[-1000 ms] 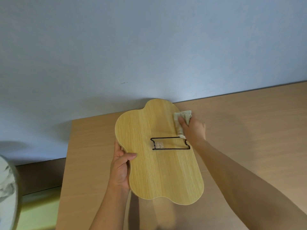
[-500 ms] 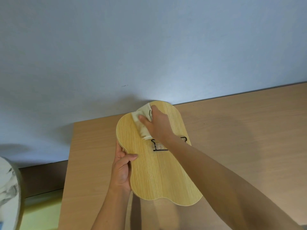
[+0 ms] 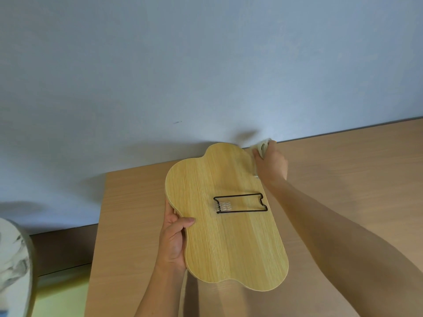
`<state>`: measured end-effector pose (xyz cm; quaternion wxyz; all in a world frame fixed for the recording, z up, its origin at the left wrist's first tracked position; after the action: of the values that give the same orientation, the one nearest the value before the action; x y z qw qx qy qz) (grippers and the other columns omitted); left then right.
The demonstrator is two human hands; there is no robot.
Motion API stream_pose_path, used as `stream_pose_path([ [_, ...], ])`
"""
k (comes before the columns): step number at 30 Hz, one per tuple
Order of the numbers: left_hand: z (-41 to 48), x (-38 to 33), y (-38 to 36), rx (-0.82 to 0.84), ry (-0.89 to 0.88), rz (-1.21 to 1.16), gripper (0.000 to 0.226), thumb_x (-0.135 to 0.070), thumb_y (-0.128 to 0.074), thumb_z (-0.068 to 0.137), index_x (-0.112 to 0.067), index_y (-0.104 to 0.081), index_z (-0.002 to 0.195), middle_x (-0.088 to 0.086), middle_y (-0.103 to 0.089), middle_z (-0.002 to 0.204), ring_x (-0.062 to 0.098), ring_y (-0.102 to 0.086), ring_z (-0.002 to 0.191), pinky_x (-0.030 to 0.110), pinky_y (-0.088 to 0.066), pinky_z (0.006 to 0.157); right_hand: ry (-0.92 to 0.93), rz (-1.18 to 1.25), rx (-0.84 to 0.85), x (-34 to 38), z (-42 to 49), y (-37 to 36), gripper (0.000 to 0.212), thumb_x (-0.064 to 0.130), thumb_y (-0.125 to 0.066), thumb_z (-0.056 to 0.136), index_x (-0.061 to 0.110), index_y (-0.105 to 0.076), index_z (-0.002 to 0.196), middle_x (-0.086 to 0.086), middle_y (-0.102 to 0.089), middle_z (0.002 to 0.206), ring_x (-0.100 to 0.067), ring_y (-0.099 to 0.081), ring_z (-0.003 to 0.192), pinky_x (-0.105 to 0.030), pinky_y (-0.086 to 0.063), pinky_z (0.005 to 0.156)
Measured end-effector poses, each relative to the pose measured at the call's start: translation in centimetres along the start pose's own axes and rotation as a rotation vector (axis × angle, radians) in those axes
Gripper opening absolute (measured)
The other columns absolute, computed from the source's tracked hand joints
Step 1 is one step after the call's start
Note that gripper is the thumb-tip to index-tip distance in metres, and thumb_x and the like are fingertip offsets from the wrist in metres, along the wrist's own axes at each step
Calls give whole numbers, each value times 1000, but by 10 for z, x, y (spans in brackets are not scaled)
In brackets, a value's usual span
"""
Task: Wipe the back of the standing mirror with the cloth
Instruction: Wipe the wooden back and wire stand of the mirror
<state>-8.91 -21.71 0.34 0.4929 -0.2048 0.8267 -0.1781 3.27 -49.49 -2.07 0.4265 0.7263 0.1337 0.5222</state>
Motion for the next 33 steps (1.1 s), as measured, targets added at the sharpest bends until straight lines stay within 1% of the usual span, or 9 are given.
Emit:
stream_pose_path([
  [2, 1, 0, 1, 2, 0, -2, 86, 7, -64, 72, -34, -59, 148, 8, -70, 139, 35, -68, 121, 63, -52, 103, 6, 208, 104, 32, 4, -11, 39, 47, -59, 100, 10, -50, 105, -5, -63, 82, -35, -69, 81, -48, -57, 72],
  [5, 2, 1, 3, 10, -7, -3, 86, 7, -64, 72, -33, -59, 148, 8, -71, 136, 34, -69, 119, 59, -57, 98, -7, 348, 230, 68, 4, -34, 43, 50, -60, 98, 8, -53, 103, 0, -62, 85, -30, -67, 88, -46, -55, 77],
  [13, 5, 3, 7, 14, -8, -2, 87, 7, -63, 72, -34, -59, 148, 5, -71, 135, 32, -70, 118, 55, -58, 94, -25, 33, 149, 20, 17, -41, 35, 55, -45, 103, 20, -45, 97, 7, -56, 70, -30, -66, 83, -47, -47, 94],
  [18, 5, 4, 8, 6, -8, -19, 86, 8, -60, 73, -32, -59, 148, 6, -71, 134, 34, -66, 119, 60, -53, 99, -115, -155, 38, -21, 24, -17, 33, 46, -48, 103, 14, -53, 108, -11, -73, 102, -35, -70, 98, -46, -37, 96],
  [21, 5, 3, 7, -14, -10, -21, 84, 8, -61, 72, -31, -60, 147, 6, -72, 133, 33, -68, 118, 57, -56, 95, -73, -103, 11, -19, 11, 10, 31, 40, -55, 102, 10, -54, 110, -13, -72, 98, -38, -70, 94, -45, -47, 88],
  [25, 4, 3, 6, -21, -25, -31, 83, 9, -60, 72, -31, -62, 145, 3, -74, 131, 30, -70, 117, 53, -58, 92, -50, 296, 23, 3, -69, 49, 31, 47, -63, 95, 17, -56, 101, 4, -68, 78, -24, -71, 76, -45, -59, 65],
  [28, 3, 3, 0, -13, -33, -43, 82, 14, -55, 73, -28, -61, 143, 2, -76, 126, 28, -72, 114, 49, -62, 87, 11, 435, 192, 15, -167, 53, 27, 62, -63, 87, 37, -58, 98, 9, -73, 83, -5, -71, 73, -27, -58, 59],
  [30, 2, 3, -3, -11, -45, -50, 82, 18, -50, 76, -27, -59, 144, 2, -77, 125, 27, -72, 114, 47, -63, 88, 77, 421, 350, 20, -223, 41, 28, 62, -61, 89, 37, -58, 99, 3, -73, 82, -13, -71, 72, -38, -58, 61],
  [33, -1, 2, -5, 3, -52, -42, 79, 20, -46, 79, -28, -62, 139, 3, -75, 127, 28, -69, 118, 50, -58, 98, 121, 263, 418, 12, -257, 20, 38, 52, -60, 98, 16, -59, 108, -3, -72, 82, -32, -67, 75, -51, -56, 70],
])
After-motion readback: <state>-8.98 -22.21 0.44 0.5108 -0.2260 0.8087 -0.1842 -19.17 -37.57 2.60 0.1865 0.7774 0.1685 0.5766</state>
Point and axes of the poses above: each hand's wrist, its own z-axis towards the middle knuckle, its own y-axis out of the back of the hand, x = y × z, the point moved 1 cm from there along z, towards the middle knuckle
